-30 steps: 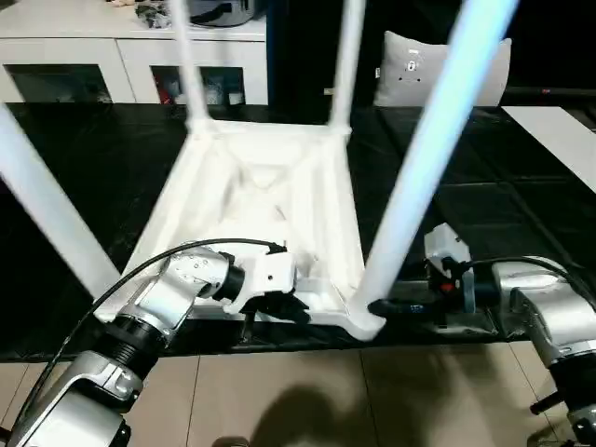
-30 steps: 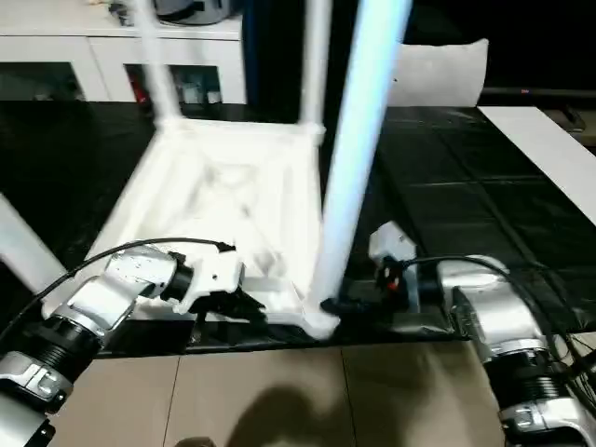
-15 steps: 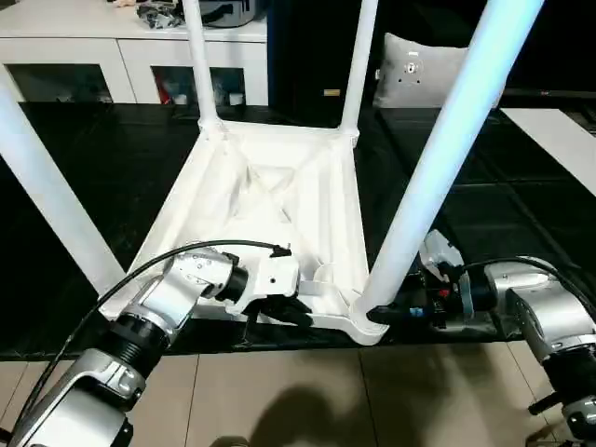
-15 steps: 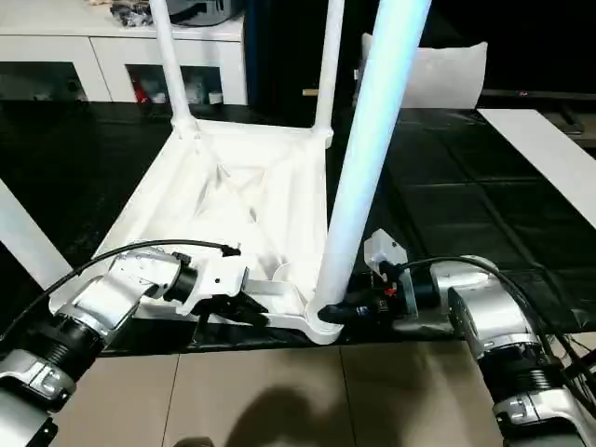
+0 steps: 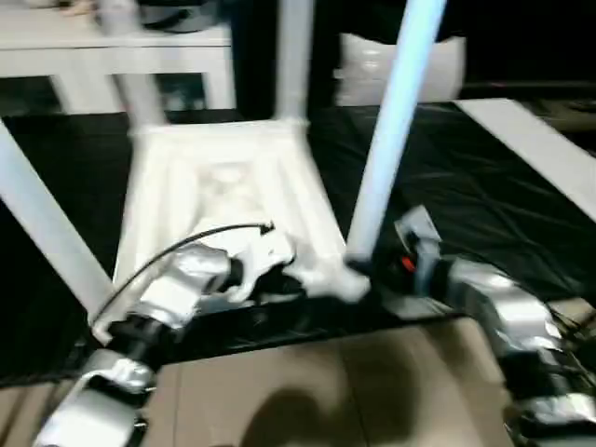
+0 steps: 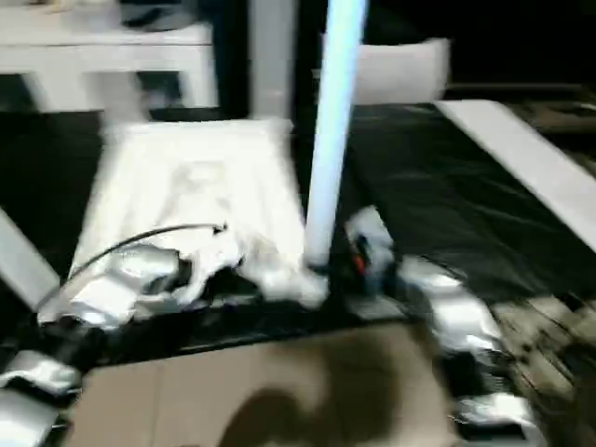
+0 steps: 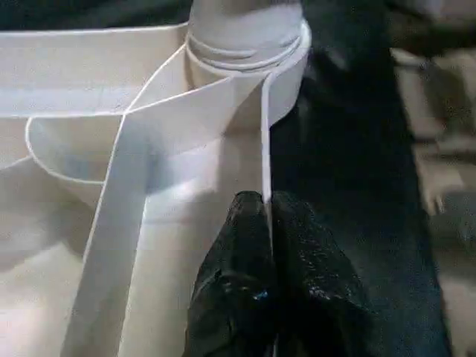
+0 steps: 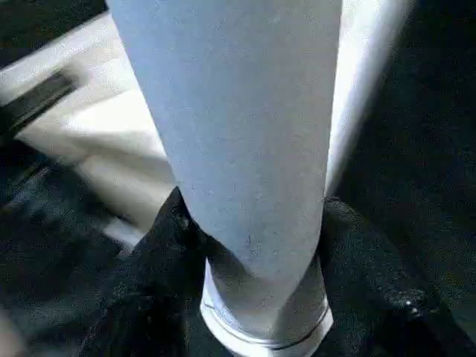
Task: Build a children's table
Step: Rotate leg to tighten
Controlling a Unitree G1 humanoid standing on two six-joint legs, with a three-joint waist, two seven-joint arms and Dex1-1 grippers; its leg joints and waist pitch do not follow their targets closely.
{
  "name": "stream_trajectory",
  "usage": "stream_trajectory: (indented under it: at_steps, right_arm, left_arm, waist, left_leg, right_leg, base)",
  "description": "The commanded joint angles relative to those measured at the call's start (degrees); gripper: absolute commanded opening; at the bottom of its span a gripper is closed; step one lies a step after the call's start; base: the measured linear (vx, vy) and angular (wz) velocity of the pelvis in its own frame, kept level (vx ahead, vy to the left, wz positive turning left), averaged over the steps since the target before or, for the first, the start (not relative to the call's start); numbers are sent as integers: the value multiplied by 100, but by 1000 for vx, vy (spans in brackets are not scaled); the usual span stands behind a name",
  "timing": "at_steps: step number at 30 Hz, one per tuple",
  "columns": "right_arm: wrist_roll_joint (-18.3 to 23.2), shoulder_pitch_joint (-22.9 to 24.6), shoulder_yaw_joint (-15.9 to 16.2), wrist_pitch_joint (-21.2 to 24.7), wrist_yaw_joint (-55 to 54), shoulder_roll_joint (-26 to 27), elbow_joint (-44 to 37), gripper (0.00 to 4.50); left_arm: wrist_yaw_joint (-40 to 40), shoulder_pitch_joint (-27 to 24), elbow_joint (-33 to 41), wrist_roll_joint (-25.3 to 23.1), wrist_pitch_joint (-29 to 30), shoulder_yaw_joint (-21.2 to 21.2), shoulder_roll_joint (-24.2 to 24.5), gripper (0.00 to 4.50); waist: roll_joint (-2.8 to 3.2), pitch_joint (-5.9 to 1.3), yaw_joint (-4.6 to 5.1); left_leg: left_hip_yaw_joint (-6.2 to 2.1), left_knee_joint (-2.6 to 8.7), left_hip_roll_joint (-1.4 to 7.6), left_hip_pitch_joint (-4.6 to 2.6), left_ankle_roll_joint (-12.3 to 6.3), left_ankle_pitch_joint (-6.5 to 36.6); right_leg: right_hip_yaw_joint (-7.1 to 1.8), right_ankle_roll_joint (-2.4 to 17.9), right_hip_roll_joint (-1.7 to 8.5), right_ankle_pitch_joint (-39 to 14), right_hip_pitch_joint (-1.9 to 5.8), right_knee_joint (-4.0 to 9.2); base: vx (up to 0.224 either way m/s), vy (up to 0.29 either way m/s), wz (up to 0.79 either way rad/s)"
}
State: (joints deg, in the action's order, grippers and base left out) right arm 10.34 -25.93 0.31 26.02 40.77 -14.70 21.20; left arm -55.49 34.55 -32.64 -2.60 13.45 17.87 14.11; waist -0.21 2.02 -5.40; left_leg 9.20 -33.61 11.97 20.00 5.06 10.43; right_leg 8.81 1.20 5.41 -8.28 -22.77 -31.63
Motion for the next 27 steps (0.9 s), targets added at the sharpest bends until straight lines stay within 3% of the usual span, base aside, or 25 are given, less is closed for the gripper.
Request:
stream_trajectory:
  at_steps: [1,4,5,8,11,12,16,17,18,19,21,23,27]
  right_arm:
    - [-322,-130,-73,252,-1103,270,317,194]
    - [-488,-121,-207,217,-1916,557,365,194]
    - [-422,-95,-294,207,-2024,664,338,227]
    - [-234,-4,-364,-44,-1900,837,163,260]
    - [-82,114,-334,-192,-1586,797,-90,296]
    - [-56,126,-338,-215,-1541,778,-119,303]
    - [-76,178,-241,-351,-1168,453,-190,314]
    - [-126,196,-192,-382,-1012,299,-178,342]
    - [-134,201,-182,-399,-962,263,-175,347]
    - [-152,214,-155,-439,-840,174,-167,351]
    - [-139,241,-138,-531,-443,-112,-138,361]
    - [-56,254,-71,-720,384,-652,-121,386]
    - [41,274,48,-945,1202,-1147,-146,420]
  left_arm:
    - [582,248,-74,71,170,-104,-360,0]
    - [1191,368,-175,74,365,-329,-676,0]
    - [1273,376,-158,35,373,-326,-744,0]
    - [1234,320,-39,-24,388,-233,-812,0]
    - [1114,266,-12,-63,269,-116,-718,0]
    - [1088,257,-10,-72,234,-95,-687,0]
    - [943,189,1,-121,137,-34,-484,0]
    - [878,158,8,-151,93,-15,-407,0]
    - [857,152,11,-155,81,-11,-392,0]
    - [805,136,19,-165,51,1,-354,0]
    - [620,82,35,-213,-64,67,-213,0]
    - [336,32,-31,-314,-359,230,34,0]
    - [-103,2,-31,-338,-770,401,264,0]
  waist:
    - [50,-284,26]
    - [48,-261,77]
    - [29,-254,73]
    - [37,-272,37]
    - [9,-304,-38]
    - [32,-313,-65]
    - [13,-338,-112]
    - [5,-328,-149]
    - [2,-325,-162]
    - [-38,-328,-185]
    - [-38,-340,-219]
    - [-30,-336,-247]
    - [-30,-328,-272]
  left_leg:
    - [-123,451,122,-32,21,2349]
    - [-124,452,108,-84,11,2535]
    - [-105,434,79,-113,-33,2496]
    - [-95,467,98,-89,-90,2307]
    - [-66,502,118,-33,-144,1846]
    - [-49,501,126,-33,-174,1681]
    - [-22,481,123,21,-220,1316]
    - [-3,460,104,21,-262,1240]
    - [3,457,101,24,-271,1226]
    - [8,452,92,32,-284,1151]
    - [13,448,103,47,-320,945]
    - [12,446,119,37,-359,998]
    - [17,445,125,18,-375,1133]
  right_leg:
    - [-111,-5,388,-3418,301,609]
    - [-98,11,399,-3371,263,646]
    - [-104,-1,414,-3448,235,678]
    - [-179,76,429,-3201,246,633]
    - [-291,324,425,-2532,294,502]
    - [-324,440,425,-2308,287,461]
    - [-358,575,411,-1892,326,368]
    - [-355,585,409,-1974,319,370]
    - [-355,561,406,-2043,318,378]
    - [-349,512,415,-2158,334,369]
    - [-351,451,402,-2085,338,362]
    - [-346,417,391,-2101,333,360]
    - [-340,444,387,-2189,321,364]
  base:
    - [0,0,0]
    - [0,0,0]
    - [0,0,0]
    - [0,0,0]
    - [0,0,0]
    - [0,0,0]
    - [0,0,0]
    - [0,0,0]
    - [0,0,0]
    - [0,0,0]
    - [0,0,0]
    - [0,0,0]
    - [0,0,0]
